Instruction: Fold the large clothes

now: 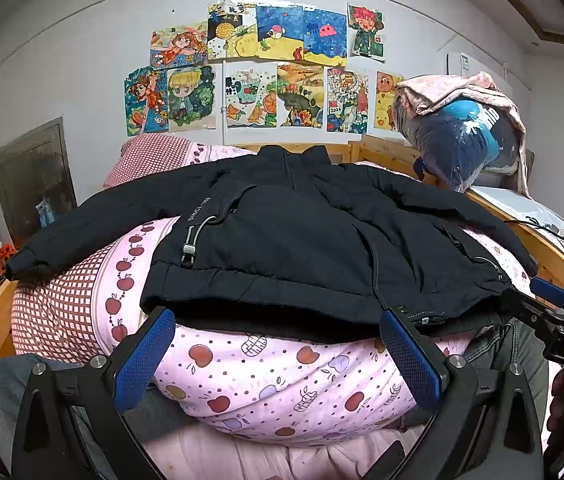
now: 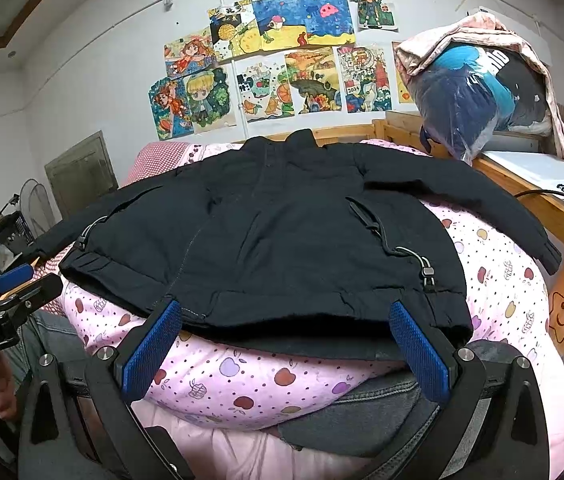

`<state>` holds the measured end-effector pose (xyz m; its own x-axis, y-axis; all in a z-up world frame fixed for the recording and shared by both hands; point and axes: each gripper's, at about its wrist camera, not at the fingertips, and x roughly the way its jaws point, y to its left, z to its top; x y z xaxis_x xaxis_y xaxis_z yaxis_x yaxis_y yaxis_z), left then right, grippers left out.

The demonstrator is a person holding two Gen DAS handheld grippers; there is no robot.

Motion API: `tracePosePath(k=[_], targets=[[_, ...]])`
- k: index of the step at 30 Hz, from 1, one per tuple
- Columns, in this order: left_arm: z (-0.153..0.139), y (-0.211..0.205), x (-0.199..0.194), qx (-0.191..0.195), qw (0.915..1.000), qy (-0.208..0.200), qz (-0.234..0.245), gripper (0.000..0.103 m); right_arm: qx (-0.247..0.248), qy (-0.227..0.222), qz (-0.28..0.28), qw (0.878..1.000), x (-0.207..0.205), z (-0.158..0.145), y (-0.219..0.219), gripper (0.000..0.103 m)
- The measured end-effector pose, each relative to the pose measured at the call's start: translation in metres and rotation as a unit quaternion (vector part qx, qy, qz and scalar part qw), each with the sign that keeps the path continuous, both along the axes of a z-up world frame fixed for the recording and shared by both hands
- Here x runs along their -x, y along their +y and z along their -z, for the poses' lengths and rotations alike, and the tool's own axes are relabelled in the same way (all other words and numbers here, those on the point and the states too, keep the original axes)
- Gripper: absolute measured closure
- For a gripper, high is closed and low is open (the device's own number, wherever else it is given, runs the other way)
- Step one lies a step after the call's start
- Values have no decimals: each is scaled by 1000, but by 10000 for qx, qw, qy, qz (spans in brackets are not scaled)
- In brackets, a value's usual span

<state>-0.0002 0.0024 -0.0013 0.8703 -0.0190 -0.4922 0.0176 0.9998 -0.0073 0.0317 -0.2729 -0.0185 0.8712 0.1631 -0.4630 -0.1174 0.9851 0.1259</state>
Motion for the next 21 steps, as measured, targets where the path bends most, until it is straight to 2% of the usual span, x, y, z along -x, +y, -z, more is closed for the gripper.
tracePosePath(k=[21], targets=[[1,1,0,3,10000,9,-13,0,4,74,20,10000,-3,5,1,1]])
